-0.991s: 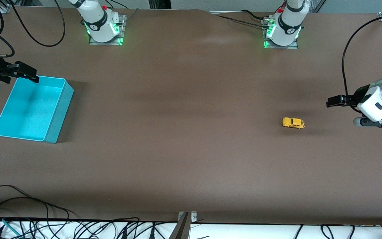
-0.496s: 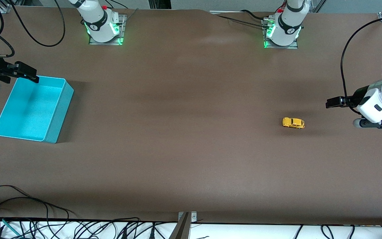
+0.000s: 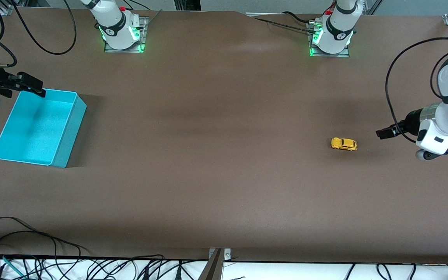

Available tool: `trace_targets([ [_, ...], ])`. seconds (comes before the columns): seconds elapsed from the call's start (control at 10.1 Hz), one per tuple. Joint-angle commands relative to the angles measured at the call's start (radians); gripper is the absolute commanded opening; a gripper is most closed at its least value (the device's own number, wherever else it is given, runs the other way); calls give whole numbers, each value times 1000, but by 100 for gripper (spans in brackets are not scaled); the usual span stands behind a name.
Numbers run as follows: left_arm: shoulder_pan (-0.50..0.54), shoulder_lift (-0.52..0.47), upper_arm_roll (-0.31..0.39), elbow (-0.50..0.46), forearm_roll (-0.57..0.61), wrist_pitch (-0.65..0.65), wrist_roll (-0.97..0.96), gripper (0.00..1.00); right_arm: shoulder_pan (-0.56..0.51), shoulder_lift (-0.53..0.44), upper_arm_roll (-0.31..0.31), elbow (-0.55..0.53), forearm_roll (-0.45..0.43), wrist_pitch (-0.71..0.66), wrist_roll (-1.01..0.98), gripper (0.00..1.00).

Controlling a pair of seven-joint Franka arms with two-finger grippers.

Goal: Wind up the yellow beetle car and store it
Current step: 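Move the left gripper down over the yellow beetle car, then close the left gripper on the yellow car's body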

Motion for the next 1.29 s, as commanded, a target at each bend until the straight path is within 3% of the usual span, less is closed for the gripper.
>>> trace_targets([
  [0.0, 5, -28, -1, -132, -18, 142, -250, 100, -6, 11, 1, 30, -1, -11, -12, 100],
  [0.2, 7, -25, -2, -255, -35, 295, -425, 100, -4, 11, 2, 30, -1, -11, -11, 100],
  [0.4, -1, 3, -5, -320, -35, 401, -589, 100, -4, 11, 2, 30, -1, -11, -11, 100],
  [0.59, -10, 61, -8, -325, -35, 463, -698, 100, -4, 11, 2, 30, -1, -11, -11, 100],
  [0.69, -13, 96, -16, -323, -35, 502, -746, 92, -4, 11, 2, 30, -1, -11, -11, 100],
  [0.89, -33, 153, -20, -323, -29, 561, -815, 100, -4, 11, 2, 30, -1, -11, -11, 100],
  [1.19, -30, 187, -22, -325, -32, 612, -820, 100, -4, 11, 2, 30, 1, -11, -9, 100],
])
